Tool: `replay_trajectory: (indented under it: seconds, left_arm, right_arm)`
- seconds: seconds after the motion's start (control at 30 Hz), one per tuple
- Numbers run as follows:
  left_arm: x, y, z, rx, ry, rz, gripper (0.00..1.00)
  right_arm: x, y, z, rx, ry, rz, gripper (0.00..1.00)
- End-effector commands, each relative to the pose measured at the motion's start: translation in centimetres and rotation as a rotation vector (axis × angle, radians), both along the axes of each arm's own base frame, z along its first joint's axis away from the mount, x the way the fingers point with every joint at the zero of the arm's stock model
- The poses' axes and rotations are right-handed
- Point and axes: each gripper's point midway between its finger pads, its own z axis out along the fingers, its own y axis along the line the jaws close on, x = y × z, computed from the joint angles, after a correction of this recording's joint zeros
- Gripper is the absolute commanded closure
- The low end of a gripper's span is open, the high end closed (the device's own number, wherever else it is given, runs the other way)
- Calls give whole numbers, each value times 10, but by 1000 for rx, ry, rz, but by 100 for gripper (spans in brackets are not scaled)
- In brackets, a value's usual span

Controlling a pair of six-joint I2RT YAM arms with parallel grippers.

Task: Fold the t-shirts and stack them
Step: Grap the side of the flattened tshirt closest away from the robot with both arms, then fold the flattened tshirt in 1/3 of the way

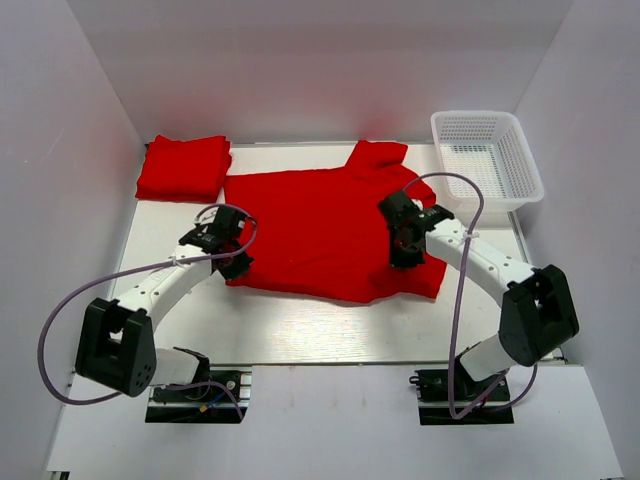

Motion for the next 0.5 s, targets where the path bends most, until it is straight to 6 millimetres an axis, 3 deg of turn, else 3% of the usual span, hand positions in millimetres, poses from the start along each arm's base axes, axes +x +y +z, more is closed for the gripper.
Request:
replay_trajectory:
  seconds: [0.0,0.1,0.3,0.47]
  left_arm:
    - [18,7,13,29,-54,27,100]
    - [29,14,20,44,-84,50,100]
    - [58,8,34,50,-153,-11,100]
    - [70,2,31,53,-135,-45,100]
  right_arm:
    - [39,8,25,10,-118,46,100]
    - [46,7,21,7,-107,53,100]
    - [65,5,28,20,-151,40,100]
    - [79,1,37,15,-184,39,100]
